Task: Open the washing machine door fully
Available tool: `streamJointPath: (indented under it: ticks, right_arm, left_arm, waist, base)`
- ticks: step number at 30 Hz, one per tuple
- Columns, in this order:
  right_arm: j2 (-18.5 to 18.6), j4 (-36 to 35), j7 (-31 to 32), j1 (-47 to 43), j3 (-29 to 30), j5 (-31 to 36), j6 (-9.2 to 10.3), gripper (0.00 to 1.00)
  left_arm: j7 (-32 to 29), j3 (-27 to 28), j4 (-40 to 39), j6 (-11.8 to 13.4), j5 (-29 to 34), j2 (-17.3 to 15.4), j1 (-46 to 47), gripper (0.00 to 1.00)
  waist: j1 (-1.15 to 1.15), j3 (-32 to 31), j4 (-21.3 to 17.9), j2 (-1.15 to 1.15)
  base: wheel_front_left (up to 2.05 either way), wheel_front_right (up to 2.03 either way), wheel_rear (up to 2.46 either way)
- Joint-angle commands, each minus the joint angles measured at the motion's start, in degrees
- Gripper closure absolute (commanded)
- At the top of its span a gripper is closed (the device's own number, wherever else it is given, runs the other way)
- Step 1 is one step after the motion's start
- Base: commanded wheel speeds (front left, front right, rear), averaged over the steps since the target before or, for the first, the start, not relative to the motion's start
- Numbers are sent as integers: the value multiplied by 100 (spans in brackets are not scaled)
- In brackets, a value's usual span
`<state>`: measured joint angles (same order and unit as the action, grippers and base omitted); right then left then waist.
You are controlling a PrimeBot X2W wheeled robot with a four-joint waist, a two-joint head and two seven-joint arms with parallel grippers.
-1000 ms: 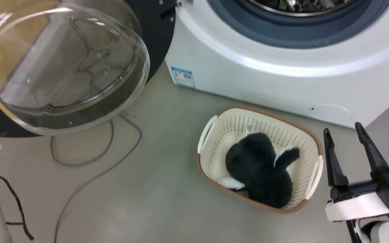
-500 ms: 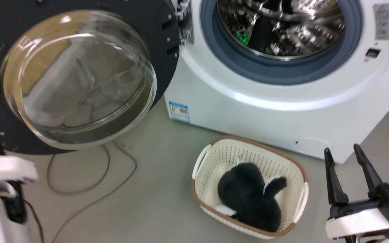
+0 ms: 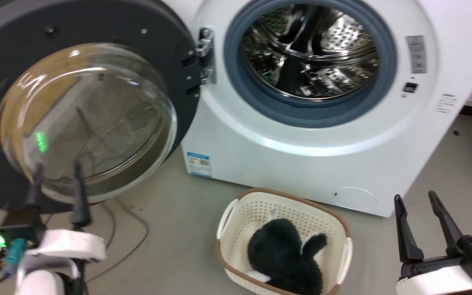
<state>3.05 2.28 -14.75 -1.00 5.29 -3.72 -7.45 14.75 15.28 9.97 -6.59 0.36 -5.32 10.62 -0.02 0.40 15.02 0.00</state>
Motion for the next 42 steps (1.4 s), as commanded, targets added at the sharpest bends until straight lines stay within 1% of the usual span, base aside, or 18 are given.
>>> streamJointPath:
  ticks: [1,7,14,20,29,30,42]
  right_arm:
    - [-17,-44,-25,-88,14,-28,-3,0]
    - [-17,-147,-25,-104,26,13,-3,0]
    - [-17,-190,-25,-187,41,21,-3,0]
    - [-17,-178,-25,-291,63,21,-3,0]
    - [-17,-162,-25,-412,104,-10,-3,0]
    - [-1,-151,1,-344,106,2,0,100]
    - [0,-152,91,-315,69,26,0,100]
  left_arm:
    - [25,-93,-104,-22,-23,64,-144,0]
    - [25,-393,-366,-29,-215,168,-486,0]
    - [25,-688,-378,-7,-407,222,-823,0]
    - [25,-942,-315,24,-493,238,-988,0]
    - [25,-1234,-228,182,-475,243,-1193,0]
    - [0,-1243,-235,165,-459,248,-1118,100]
    - [-99,-1268,-277,190,-433,254,-1114,100]
  waist:
    - [2,-63,-160,0]
    - [2,-126,-548,0]
    - [2,-215,-961,0]
    - [2,-289,-1184,0]
    - [2,-400,-1433,0]
    - [2,-395,-1421,0]
    - [2,-373,-1432,0]
  base:
    - [0,0,0]
    - [0,0,0]
    - [0,0,0]
    - [0,0,0]
    - [0,0,0]
    - [0,0,0]
    - [0,0,0]
